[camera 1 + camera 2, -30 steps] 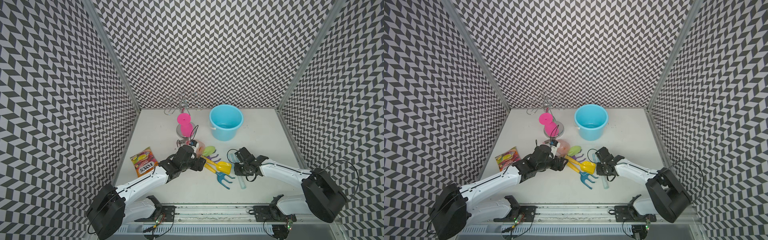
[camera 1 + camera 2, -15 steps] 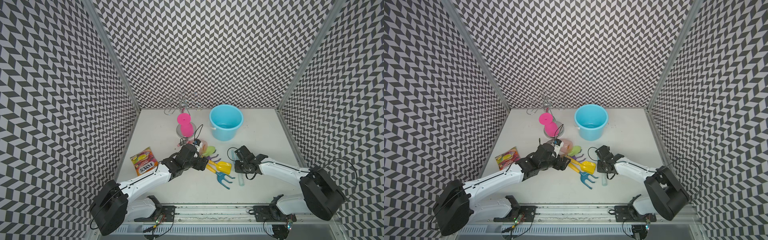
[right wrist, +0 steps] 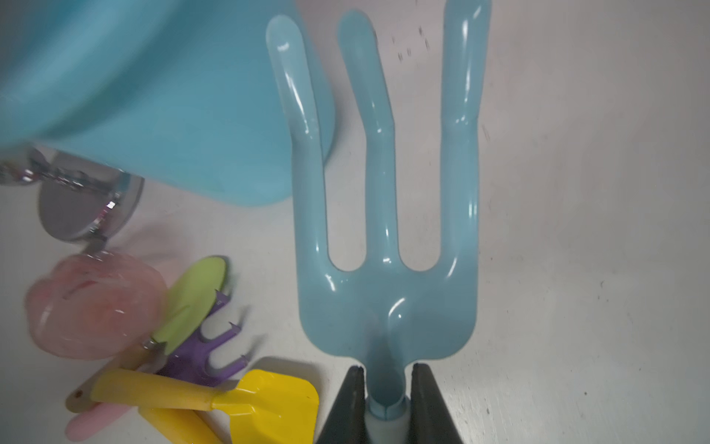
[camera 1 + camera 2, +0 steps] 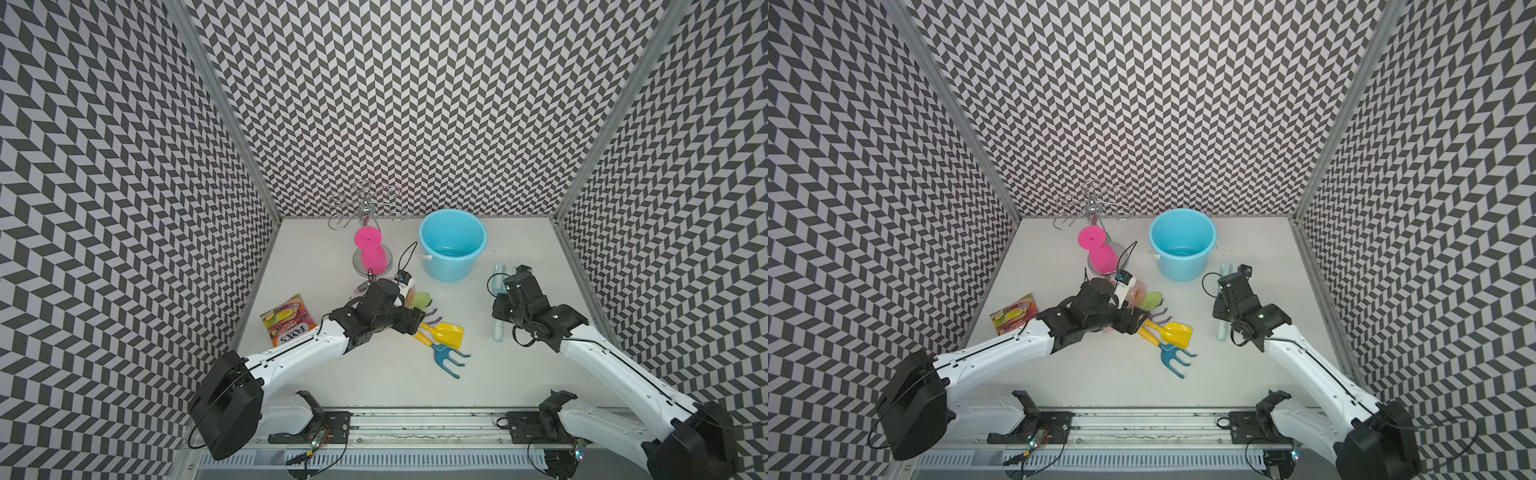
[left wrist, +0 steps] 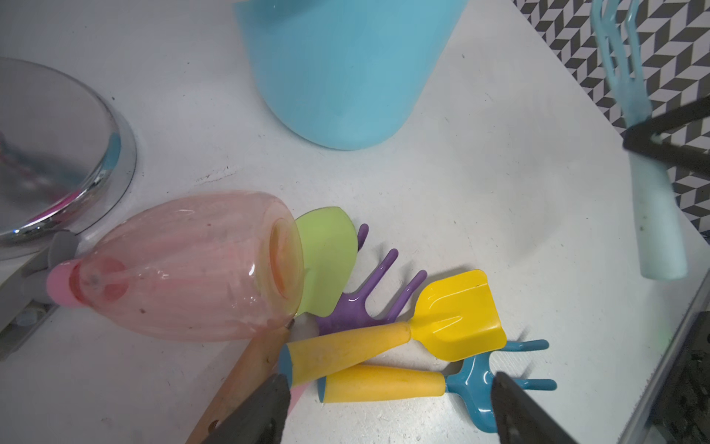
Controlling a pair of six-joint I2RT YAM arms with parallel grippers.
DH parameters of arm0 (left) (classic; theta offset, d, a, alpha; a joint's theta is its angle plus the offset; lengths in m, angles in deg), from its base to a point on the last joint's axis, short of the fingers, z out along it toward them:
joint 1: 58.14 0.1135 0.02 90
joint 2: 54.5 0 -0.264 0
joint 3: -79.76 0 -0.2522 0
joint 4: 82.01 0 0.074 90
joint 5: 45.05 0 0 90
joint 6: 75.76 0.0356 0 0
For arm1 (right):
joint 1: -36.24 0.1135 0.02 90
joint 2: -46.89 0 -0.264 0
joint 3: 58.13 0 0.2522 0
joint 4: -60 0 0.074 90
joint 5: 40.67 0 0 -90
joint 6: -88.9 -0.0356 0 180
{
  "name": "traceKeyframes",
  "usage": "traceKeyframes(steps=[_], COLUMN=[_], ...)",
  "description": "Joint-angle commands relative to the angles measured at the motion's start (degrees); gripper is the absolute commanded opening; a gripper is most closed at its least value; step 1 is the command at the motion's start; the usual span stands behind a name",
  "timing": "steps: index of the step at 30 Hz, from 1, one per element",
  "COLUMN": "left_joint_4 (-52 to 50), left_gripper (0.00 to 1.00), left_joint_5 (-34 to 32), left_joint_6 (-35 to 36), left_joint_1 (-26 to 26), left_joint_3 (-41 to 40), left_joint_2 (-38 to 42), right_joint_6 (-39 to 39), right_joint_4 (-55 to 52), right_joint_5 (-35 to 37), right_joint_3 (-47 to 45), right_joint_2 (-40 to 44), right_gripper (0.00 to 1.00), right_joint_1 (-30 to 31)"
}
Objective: Organize the gardening tools
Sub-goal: Pick up the gardening tool from the center of the board, then place the gardening tool in the container.
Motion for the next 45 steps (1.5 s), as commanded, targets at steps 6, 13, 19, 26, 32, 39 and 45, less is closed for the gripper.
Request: traceKeyframes(steps=[6, 13, 19, 26, 32, 39, 45], left_joint_4=[1.53, 0.03, -2.46, -4.75, -4.92, -4.37, -4.19], left_gripper=[0.85, 0.84, 0.85, 0.85, 0.86, 0.86, 0.85], left_joint_5=[1.64, -1.89, -4.98, -7.99, -8.84, -9.30, -9.61], left_joint_6=[2.33, 0.80, -0.78, -2.42, -3.14, -3.84, -3.92], left_joint_1=[-0.30, -0.25, 0.06, 0.63, 1.24, 1.36, 1.42], left_joint_3=[1.41, -1.40, -3.58, -4.55, -5.29, -5.33, -5.10], left_joint_2=[1.72, 5.30, 8.78, 11.78, 12.64, 12.04, 11.18], right_joint_6=[9.00, 11.74, 14.18, 15.70, 15.77, 16.01, 16.38], right_joint_4=[14.79, 25.61, 30.42, 36.94, 37.36, 38.26, 38.38], right_joint_5=[1.75, 0.30, 0.09, -0.31, -0.94, -1.92, -2.94], right_joint_3=[11.57, 23.14, 34.01, 38.62, 41.12, 39.80, 38.88], right_joint_2=[-2.81, -15.10, -28.80, -40.20, -46.89, -50.33, -52.15], right_gripper=[0.06, 0.05, 0.04, 0.04, 0.04, 0.04, 0.05], right_joint_1=[-0.10, -0.21, -0.23, -0.44, -1.10, -1.65, -2.07])
